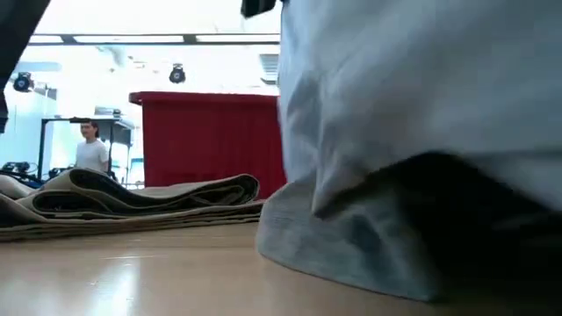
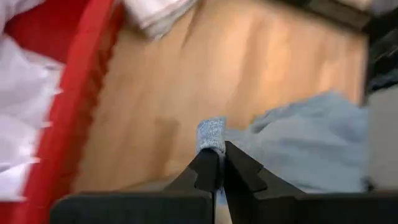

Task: Fold laundry
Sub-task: Fold the gray shirt

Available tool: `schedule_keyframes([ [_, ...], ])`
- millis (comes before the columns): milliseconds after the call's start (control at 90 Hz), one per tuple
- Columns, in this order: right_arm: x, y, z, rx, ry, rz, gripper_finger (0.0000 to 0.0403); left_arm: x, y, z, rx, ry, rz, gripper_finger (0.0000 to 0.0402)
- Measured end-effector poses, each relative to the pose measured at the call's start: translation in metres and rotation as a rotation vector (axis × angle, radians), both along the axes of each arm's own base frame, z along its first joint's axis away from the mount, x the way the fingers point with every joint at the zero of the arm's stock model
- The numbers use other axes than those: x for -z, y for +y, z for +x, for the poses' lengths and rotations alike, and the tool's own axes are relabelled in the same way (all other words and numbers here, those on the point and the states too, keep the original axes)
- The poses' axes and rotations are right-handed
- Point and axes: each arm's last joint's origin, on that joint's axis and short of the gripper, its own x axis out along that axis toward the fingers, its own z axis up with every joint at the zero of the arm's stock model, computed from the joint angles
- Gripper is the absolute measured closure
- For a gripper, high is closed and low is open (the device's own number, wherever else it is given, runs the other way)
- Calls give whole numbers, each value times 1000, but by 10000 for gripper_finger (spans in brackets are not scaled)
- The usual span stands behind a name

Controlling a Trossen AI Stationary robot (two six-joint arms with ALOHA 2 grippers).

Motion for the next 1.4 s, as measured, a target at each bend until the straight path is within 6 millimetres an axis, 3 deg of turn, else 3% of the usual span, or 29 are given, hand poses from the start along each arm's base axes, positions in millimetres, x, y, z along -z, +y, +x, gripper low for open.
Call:
schedule_keyframes([
  [178, 60, -16, 2, 32, -117, 267, 403, 51, 38, 3, 58, 102, -131, 402],
  [389, 139, -12, 10, 61, -119, 389, 403, 88, 40, -8, 67, 163, -242, 402],
  [567, 187, -9, 21, 29, -78, 347, 377, 101, 32, -13, 25, 107, -239, 402],
  [700, 212, -11, 40, 5, -69, 270, 348, 108, 31, -15, -48, 55, -278, 402],
  [822, 242, -18, 56, 33, -8, 238, 351, 107, 31, -16, -102, 1, -311, 402],
  [1089, 271, -38, 74, 87, -61, 220, 400, 106, 29, -19, -131, 18, -323, 402],
  [1222, 283, -47, 65, 165, 3, 186, 402, 104, 25, -20, -125, 26, -329, 402],
  [1400, 278, -54, 36, 272, 24, 113, 403, 102, 20, -23, -140, 41, -347, 402],
])
